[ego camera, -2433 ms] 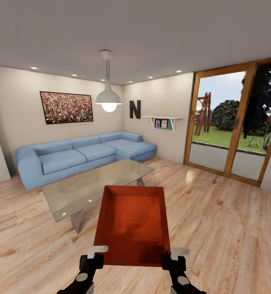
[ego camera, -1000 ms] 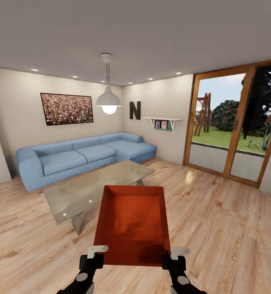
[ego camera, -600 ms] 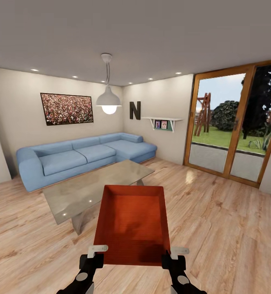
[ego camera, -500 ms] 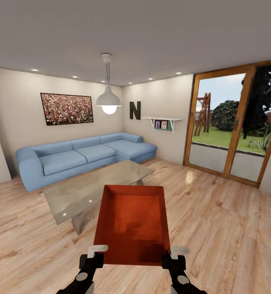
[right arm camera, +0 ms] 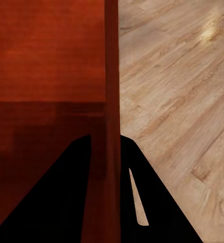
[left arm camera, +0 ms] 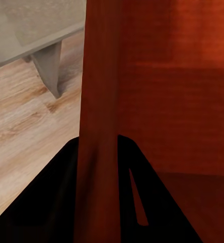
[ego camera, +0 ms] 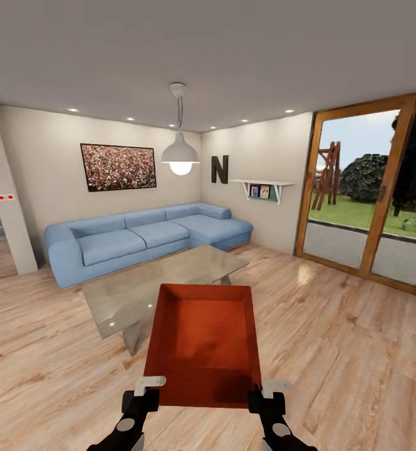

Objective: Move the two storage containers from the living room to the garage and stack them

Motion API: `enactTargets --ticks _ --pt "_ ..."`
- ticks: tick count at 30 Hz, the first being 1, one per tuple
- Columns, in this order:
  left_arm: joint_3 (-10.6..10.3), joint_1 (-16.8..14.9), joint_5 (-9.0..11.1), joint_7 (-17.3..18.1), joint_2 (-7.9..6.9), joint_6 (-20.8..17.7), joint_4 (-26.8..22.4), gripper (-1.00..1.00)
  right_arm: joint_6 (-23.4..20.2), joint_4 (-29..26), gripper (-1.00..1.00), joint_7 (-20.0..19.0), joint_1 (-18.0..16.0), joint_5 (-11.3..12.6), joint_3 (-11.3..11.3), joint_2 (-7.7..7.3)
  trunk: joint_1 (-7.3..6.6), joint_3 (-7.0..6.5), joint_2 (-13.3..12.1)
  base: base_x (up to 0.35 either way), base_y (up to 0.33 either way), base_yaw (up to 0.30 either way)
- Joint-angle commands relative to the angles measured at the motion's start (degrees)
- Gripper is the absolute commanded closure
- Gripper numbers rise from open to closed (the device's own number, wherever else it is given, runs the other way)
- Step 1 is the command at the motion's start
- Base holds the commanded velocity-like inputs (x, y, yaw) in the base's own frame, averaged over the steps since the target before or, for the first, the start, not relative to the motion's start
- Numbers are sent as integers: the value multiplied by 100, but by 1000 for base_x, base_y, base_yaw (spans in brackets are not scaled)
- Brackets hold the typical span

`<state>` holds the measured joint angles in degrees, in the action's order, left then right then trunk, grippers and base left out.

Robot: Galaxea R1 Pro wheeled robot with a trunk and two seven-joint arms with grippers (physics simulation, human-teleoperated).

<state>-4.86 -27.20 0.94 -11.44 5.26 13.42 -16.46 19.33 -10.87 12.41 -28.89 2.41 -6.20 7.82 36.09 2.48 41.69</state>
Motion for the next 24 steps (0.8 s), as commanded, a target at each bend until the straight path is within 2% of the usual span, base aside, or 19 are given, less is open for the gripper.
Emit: enactTargets --ticks 1,24 --pt "64 -4 47 -77 1 20 20 100 379 -161 100 -36 -6 -83 66 17 1 11 8 0 0 296" --pt "67 -4 47 -78 -5 20 14 100 379 -161 100 -36 -3 -86 67 18 1 11 8 0 0 300"
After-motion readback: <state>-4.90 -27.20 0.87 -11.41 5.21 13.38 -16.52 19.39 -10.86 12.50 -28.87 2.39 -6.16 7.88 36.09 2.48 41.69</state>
